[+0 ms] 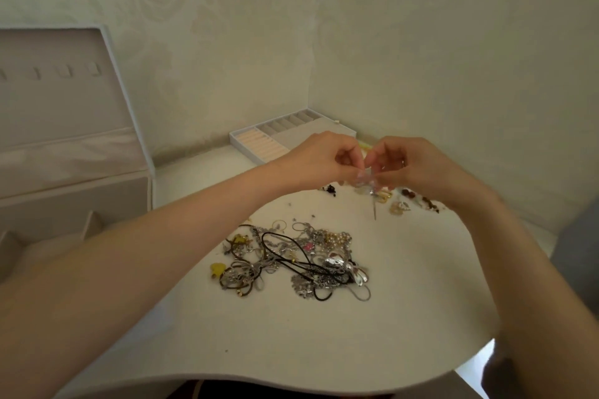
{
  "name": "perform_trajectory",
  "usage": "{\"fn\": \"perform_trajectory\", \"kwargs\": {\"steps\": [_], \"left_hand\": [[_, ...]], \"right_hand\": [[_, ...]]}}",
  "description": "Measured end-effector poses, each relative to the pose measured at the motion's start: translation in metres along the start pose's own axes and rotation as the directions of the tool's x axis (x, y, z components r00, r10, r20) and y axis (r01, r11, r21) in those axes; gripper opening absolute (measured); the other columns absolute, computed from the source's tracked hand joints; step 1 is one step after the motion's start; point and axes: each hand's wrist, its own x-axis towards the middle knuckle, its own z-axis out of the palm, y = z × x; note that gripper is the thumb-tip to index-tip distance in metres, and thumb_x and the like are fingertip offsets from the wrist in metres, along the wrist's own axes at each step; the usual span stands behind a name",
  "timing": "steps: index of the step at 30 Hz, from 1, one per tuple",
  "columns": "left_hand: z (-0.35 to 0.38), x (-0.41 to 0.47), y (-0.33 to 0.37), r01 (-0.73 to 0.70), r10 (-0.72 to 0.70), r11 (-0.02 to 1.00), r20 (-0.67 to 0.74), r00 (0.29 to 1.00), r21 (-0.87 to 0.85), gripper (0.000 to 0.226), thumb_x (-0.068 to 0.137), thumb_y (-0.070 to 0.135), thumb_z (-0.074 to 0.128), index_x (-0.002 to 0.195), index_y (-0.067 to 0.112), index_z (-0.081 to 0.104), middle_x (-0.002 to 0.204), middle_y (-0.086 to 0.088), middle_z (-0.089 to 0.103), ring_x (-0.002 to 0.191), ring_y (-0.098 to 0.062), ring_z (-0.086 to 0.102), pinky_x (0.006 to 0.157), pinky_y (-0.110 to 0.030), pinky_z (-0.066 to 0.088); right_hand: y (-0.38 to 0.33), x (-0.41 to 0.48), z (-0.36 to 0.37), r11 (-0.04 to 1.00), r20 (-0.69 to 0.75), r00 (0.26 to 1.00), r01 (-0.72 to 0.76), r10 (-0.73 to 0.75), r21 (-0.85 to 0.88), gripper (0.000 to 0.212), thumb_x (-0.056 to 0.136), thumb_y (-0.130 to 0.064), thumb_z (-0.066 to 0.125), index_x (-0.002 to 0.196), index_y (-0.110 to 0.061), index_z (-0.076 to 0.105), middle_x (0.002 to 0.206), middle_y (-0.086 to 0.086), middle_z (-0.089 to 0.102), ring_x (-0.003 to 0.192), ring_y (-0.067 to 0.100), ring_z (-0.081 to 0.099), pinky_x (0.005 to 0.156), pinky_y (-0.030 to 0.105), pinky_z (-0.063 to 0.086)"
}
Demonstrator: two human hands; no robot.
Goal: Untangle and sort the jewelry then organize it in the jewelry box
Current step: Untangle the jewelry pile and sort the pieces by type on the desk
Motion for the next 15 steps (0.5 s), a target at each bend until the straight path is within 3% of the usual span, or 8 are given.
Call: {"fn": "perform_trajectory", "kwargs": {"steps": [2, 6, 9, 15], "left_hand": [[0.005, 0.004, -0.001, 0.025, -0.024, 1.000, 0.016, 1.000, -0.011, 0.015, 0.081, 0.011, 0.071, 0.074, 0.020, 0.061, 0.071, 0.002, 0.065, 0.065, -0.008, 0.057, 0.062, -0.021, 0.048], [0.013, 0.010, -0.019, 0.093, -0.105, 0.960, 0.034, 0.994, 0.263, 0.014, 0.081, 0.012, 0.069, 0.075, 0.021, 0.061, 0.069, 0.009, 0.063, 0.076, -0.013, 0.062, 0.077, -0.035, 0.053], [0.017, 0.010, -0.029, 0.102, -0.128, 0.908, 0.038, 0.991, 0.406, 0.012, 0.082, 0.020, 0.068, 0.077, 0.023, 0.058, 0.067, 0.019, 0.053, 0.087, -0.014, 0.060, 0.075, -0.032, 0.049], [0.019, 0.009, -0.034, 0.115, -0.127, 0.863, -0.008, 0.992, 0.492, 0.003, 0.085, 0.022, 0.063, 0.085, 0.022, 0.060, 0.082, 0.010, 0.055, 0.093, -0.014, 0.056, 0.069, -0.027, 0.040]], "right_hand": [[0.004, -0.001, -0.004, 1.000, 0.014, 1.000, -0.020, 0.020, -0.005, 0.023, 0.073, 0.013, 0.069, 0.084, -0.007, 0.065, 0.065, 0.002, 0.062, 0.050, -0.001, 0.055, 0.051, 0.010, 0.042], [0.014, 0.009, 0.004, 0.989, 0.089, 0.992, -0.073, 0.085, -0.125, 0.021, 0.073, 0.010, 0.072, 0.080, -0.009, 0.072, 0.058, -0.004, 0.065, 0.051, 0.001, 0.059, 0.056, 0.013, 0.047], [0.021, 0.021, 0.016, 0.975, 0.109, 0.987, -0.096, 0.120, -0.201, 0.021, 0.074, 0.009, 0.072, 0.088, -0.006, 0.072, 0.068, -0.001, 0.066, 0.054, 0.000, 0.060, 0.053, 0.008, 0.045], [0.023, 0.036, 0.034, 0.952, 0.058, 0.990, -0.104, 0.126, -0.287, 0.021, 0.073, 0.010, 0.070, 0.087, -0.006, 0.071, 0.067, -0.004, 0.061, 0.056, -0.001, 0.055, 0.053, 0.006, 0.041]]}}
